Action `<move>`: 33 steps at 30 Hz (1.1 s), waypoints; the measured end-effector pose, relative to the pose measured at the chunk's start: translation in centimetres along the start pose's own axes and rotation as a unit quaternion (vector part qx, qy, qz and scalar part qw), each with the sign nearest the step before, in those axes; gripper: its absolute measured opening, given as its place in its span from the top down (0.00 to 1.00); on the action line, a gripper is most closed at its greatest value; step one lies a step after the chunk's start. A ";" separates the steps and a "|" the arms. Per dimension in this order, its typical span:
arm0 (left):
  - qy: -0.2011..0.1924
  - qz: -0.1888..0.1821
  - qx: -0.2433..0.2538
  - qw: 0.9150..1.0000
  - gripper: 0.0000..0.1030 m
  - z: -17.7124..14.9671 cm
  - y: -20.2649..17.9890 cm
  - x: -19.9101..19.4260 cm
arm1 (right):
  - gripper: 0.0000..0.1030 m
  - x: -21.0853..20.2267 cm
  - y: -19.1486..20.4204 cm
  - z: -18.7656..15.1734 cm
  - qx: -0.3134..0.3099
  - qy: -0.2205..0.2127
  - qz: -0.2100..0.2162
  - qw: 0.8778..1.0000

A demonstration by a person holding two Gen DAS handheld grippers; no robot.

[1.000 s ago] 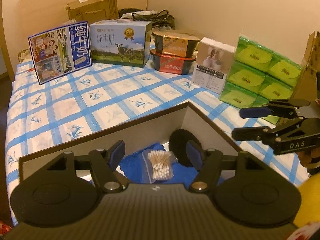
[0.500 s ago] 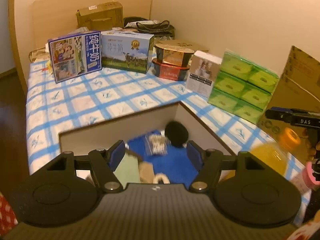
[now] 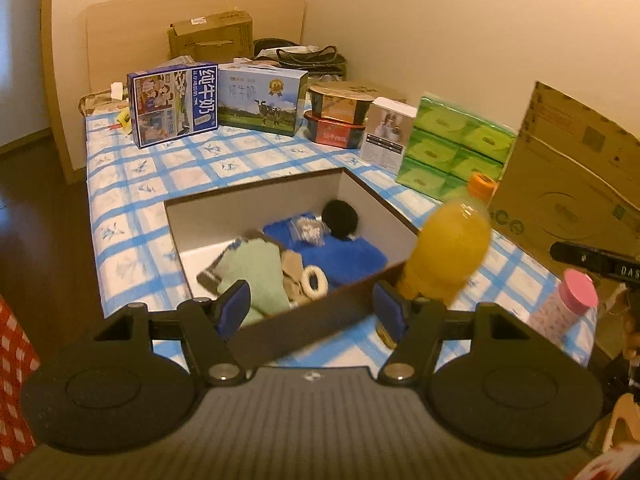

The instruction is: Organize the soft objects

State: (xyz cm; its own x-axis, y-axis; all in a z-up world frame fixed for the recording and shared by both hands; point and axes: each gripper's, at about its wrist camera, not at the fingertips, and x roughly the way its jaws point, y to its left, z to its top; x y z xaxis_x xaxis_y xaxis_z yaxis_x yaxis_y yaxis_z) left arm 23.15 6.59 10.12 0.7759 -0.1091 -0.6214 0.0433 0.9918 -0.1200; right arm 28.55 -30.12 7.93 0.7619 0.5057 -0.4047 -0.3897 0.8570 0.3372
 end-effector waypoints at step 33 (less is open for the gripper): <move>0.052 -0.047 0.052 0.996 0.37 -12.7 -5.6 -7.9 | 0.28 -11.0 16.1 -15.4 0.062 0.036 -0.133 0.989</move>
State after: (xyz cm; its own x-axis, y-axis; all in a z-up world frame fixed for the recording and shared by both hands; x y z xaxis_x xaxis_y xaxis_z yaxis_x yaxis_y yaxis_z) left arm 8.76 1.04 5.84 0.6957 -0.2035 -0.6889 0.1819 0.9777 -0.1050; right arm 5.96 -20.41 4.75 0.7884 0.2745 -0.5505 -0.1117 0.9439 0.3107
